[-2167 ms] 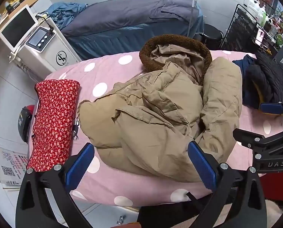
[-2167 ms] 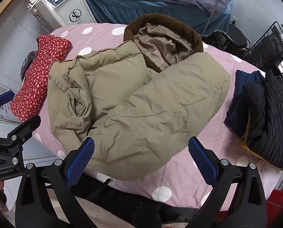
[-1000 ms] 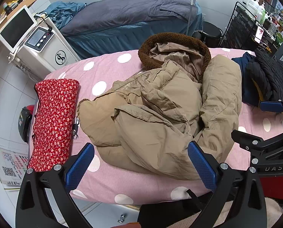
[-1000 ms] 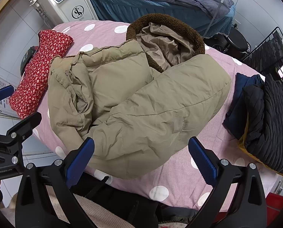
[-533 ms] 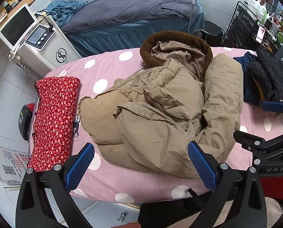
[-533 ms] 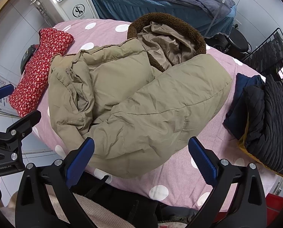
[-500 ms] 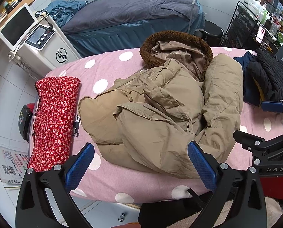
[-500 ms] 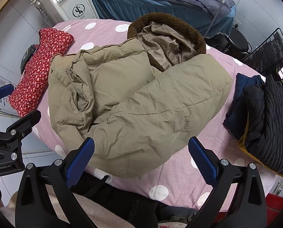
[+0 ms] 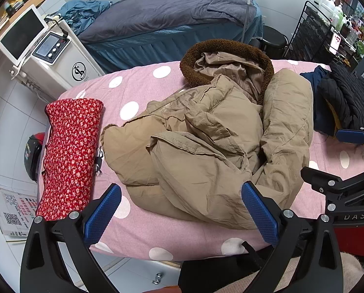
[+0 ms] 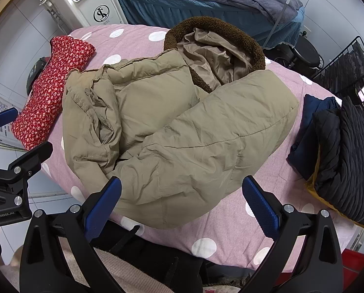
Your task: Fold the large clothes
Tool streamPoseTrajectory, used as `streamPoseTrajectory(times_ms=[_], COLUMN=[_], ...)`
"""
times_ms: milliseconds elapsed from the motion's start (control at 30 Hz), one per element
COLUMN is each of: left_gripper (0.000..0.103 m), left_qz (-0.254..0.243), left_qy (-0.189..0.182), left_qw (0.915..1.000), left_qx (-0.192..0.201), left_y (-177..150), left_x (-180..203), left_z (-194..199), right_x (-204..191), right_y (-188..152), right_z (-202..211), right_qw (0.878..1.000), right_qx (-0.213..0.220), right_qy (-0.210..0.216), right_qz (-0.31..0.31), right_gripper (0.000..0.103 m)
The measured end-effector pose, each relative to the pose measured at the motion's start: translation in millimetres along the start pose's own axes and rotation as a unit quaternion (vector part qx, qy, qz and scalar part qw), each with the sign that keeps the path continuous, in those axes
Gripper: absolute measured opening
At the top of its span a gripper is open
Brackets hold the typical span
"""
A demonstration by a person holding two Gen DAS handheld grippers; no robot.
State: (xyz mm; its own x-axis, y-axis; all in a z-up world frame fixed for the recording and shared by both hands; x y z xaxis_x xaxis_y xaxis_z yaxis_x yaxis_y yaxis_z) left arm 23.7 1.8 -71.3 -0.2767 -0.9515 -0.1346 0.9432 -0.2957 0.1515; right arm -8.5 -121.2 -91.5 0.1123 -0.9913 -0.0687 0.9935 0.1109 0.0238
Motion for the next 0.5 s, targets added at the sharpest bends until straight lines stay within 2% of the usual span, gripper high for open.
streamPoseTrajectory(times_ms=[500], left_gripper=[0.097], left_qz=[-0.001], left_qy=[0.001], left_qw=[1.0000], left_qx=[-0.001], left_y=[-0.8], left_x=[-0.4], left_z=[0.1], right_x=[0.8], right_y=[2.9], right_z=[-2.2], right_qw=[1.000], right_qx=[-0.003], right_qy=[0.003], right_qz=[-0.002], right_gripper=[0.097])
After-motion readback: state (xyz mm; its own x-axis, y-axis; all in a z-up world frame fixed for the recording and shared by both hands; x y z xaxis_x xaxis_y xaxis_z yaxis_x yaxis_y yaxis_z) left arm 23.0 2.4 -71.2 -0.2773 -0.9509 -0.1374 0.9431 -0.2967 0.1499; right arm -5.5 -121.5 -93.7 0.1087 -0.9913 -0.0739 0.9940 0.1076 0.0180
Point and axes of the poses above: each gripper's, at about its wrist camera, not at the fingertips, and z roughly against the way its jaws point, x to its right, y to its top, the point moved 7 cm from there along -z, roughly the way its jaws point, and after that the axes turned 10 degrees about -x, right-handed, at the moved point
